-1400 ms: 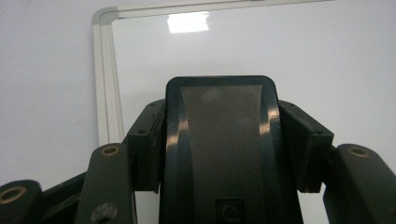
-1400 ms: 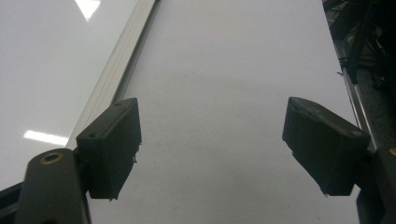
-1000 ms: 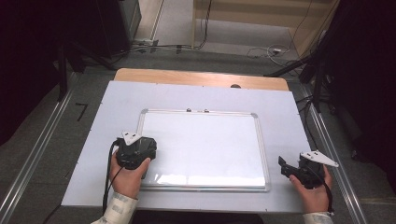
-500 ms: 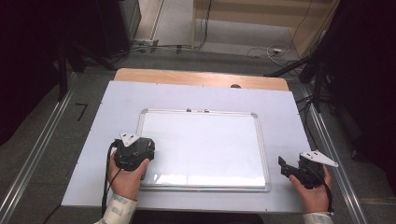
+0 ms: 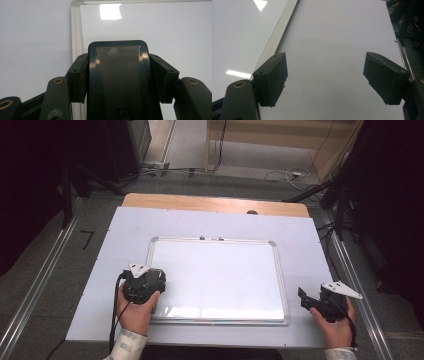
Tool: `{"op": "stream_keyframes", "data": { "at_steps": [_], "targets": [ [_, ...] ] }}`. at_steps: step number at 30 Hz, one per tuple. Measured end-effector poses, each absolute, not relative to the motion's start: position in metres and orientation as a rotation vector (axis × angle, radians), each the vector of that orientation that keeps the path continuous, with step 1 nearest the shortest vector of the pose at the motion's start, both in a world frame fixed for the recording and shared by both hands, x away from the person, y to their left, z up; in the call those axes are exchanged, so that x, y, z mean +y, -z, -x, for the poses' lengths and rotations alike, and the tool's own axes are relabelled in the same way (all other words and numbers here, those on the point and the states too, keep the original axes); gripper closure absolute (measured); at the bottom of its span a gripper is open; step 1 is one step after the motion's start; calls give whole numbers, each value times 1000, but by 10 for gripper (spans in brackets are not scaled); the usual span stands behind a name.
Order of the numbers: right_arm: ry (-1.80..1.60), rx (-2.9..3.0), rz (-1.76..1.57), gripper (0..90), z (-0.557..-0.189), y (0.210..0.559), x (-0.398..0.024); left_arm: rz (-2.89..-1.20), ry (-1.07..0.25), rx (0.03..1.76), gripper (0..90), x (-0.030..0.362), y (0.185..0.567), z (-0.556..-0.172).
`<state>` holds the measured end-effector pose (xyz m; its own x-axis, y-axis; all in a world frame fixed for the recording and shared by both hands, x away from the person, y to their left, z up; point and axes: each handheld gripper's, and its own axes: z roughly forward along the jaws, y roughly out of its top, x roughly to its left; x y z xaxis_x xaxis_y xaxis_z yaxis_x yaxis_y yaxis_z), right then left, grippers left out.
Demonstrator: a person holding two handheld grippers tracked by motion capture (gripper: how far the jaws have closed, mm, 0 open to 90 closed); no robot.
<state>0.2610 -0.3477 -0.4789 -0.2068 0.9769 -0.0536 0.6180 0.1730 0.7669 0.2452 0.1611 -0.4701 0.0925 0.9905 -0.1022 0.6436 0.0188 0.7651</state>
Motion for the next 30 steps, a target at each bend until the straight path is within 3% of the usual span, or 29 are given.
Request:
{"op": "stream_keyframes", "data": {
  "at_steps": [30],
  "targets": [
    [-840, 1896, -1497, 183, -262, 479, -348, -1703, -658, 1633, 396, 160, 472, -245]
  ]
}}
